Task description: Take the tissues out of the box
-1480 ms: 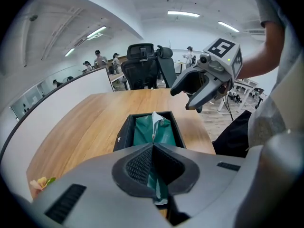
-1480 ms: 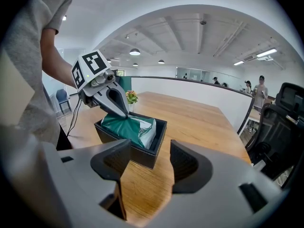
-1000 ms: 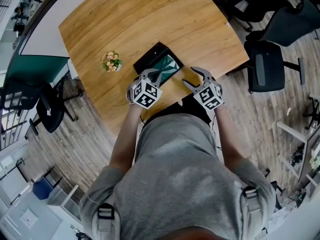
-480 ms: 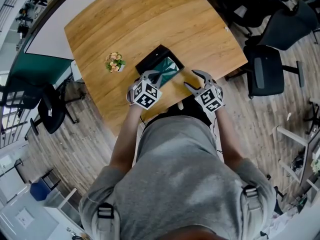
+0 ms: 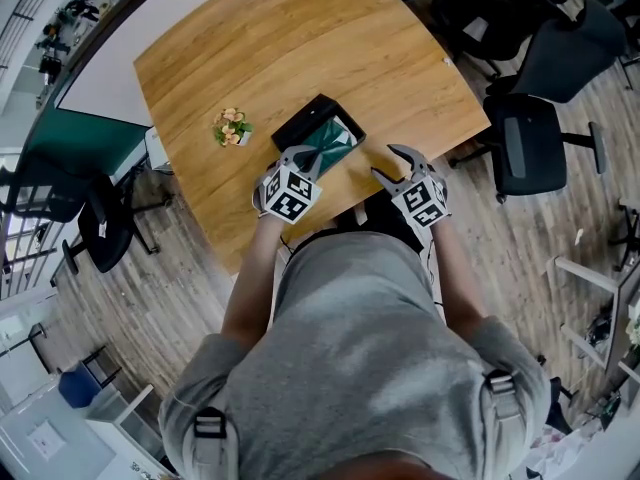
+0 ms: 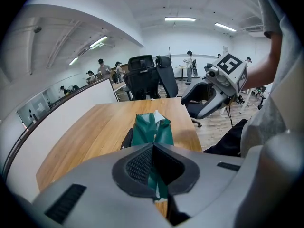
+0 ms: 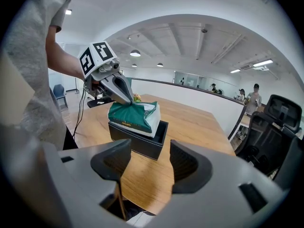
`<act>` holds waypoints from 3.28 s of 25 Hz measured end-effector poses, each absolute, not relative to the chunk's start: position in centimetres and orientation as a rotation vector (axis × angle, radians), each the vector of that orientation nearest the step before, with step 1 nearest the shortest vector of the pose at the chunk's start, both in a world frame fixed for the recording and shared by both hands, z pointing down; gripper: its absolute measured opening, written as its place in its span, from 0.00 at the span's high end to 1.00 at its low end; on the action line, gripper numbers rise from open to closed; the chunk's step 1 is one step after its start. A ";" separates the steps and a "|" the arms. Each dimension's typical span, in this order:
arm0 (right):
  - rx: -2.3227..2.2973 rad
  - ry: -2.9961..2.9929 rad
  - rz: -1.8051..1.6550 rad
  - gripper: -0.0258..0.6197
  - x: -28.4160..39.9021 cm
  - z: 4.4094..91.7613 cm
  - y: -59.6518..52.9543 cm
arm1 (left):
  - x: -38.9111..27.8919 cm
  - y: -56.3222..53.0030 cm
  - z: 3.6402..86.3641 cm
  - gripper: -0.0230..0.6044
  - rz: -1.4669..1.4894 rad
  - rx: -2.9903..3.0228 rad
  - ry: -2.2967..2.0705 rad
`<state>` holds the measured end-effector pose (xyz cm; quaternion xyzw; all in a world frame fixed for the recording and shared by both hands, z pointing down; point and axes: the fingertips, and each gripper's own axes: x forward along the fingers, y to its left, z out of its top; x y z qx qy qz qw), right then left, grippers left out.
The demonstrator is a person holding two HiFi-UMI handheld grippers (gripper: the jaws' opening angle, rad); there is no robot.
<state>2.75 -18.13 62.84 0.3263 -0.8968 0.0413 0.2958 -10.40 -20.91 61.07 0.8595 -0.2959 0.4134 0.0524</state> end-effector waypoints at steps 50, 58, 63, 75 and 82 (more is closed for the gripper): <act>0.668 -2.461 0.035 0.60 13.8 60.7 -14.3 | -2.0 -16.2 56.2 0.93 1.205 2.470 -1.204; 0.614 -2.465 0.007 0.60 14.8 60.9 -14.6 | -0.9 -15.5 56.2 0.93 1.203 2.441 -1.240; 0.589 -2.468 -0.011 0.60 15.1 61.0 -14.4 | -0.3 -14.9 56.3 0.93 1.201 2.430 -1.256; 0.574 -2.471 -0.026 0.60 16.1 61.1 -13.9 | 0.5 -14.0 56.4 0.93 1.203 2.413 -1.283; 0.575 -2.486 -0.024 0.60 16.4 61.0 -13.5 | 0.8 -13.5 56.6 0.93 1.202 2.407 -1.287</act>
